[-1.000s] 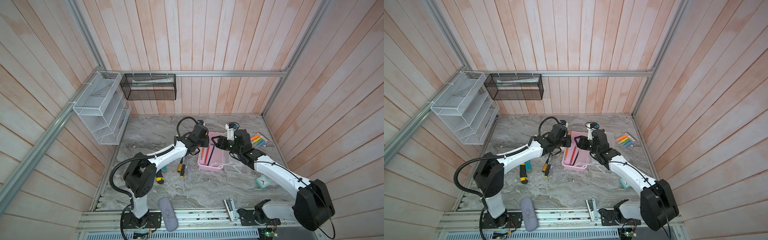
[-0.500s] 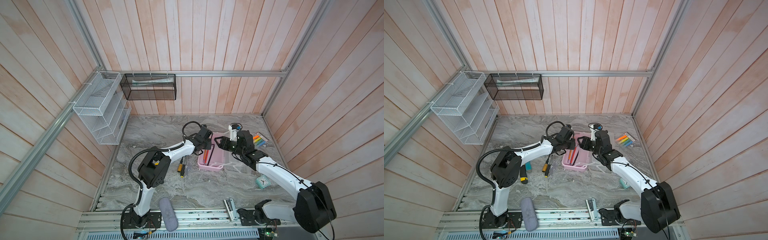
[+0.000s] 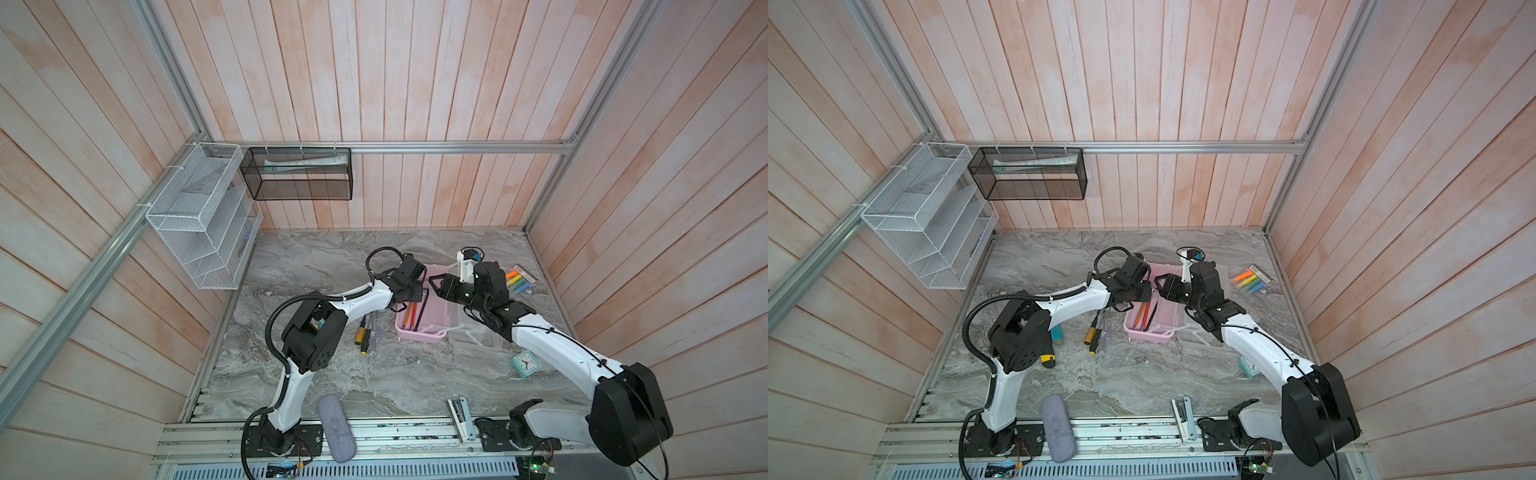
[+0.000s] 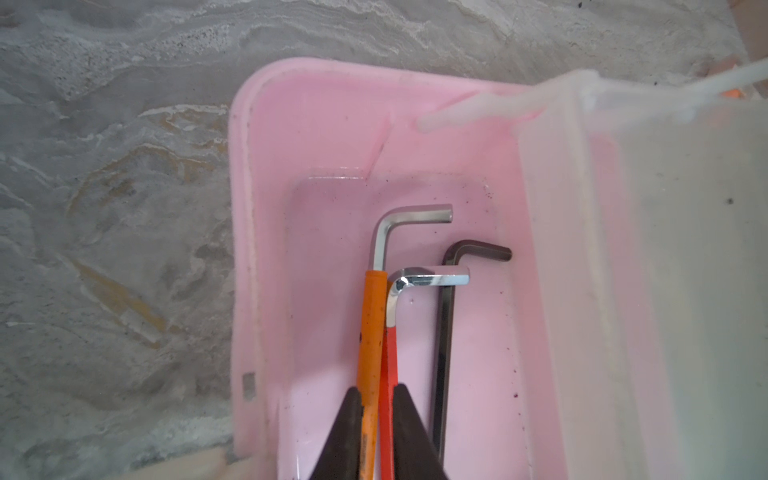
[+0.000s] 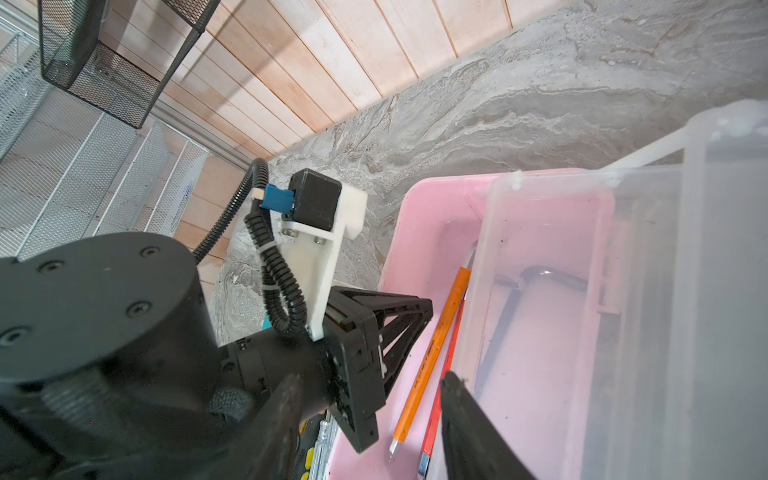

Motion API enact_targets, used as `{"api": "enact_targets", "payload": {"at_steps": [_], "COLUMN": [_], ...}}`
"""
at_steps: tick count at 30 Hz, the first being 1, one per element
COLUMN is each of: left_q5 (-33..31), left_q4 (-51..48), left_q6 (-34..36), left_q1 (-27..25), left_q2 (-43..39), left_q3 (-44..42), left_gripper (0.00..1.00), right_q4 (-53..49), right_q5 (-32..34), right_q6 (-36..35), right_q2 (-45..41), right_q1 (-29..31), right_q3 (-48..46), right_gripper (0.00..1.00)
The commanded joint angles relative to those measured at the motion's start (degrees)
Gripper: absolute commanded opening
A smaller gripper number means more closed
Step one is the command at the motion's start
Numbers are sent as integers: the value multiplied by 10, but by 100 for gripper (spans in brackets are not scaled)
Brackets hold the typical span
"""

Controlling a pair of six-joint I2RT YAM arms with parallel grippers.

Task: Pack the tool kit
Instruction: 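Carry the orange-handled hex key over the pink box and lower it, then release the orange hex key and move the left gripper over the yellow-black knife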

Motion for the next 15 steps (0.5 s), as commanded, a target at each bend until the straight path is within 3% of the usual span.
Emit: {"api": "enact_targets", "payload": {"at_steps": [1, 7, 11, 15], "left_q5": [-7, -5, -29, -51], "left_q4": [-1, 14, 10, 0], "left_q6": [0, 19, 28, 19], "left_q1": [3, 13, 31, 64], "left_q2": [-9, -94, -195, -297], "left_q3": [11, -50, -129, -225], "left_gripper": [18, 23, 32, 48], "right_q4": [6, -14, -32, -46], "right_q5": [-8, -10, 9, 37], "right_q6": [3, -2, -18, -33], "right_q2": [-2, -18, -25, -26], "right_q1": [-3, -1, 23, 70], "right_q3": [1, 16, 32, 48], "right_gripper": [53, 53, 55, 58]}}
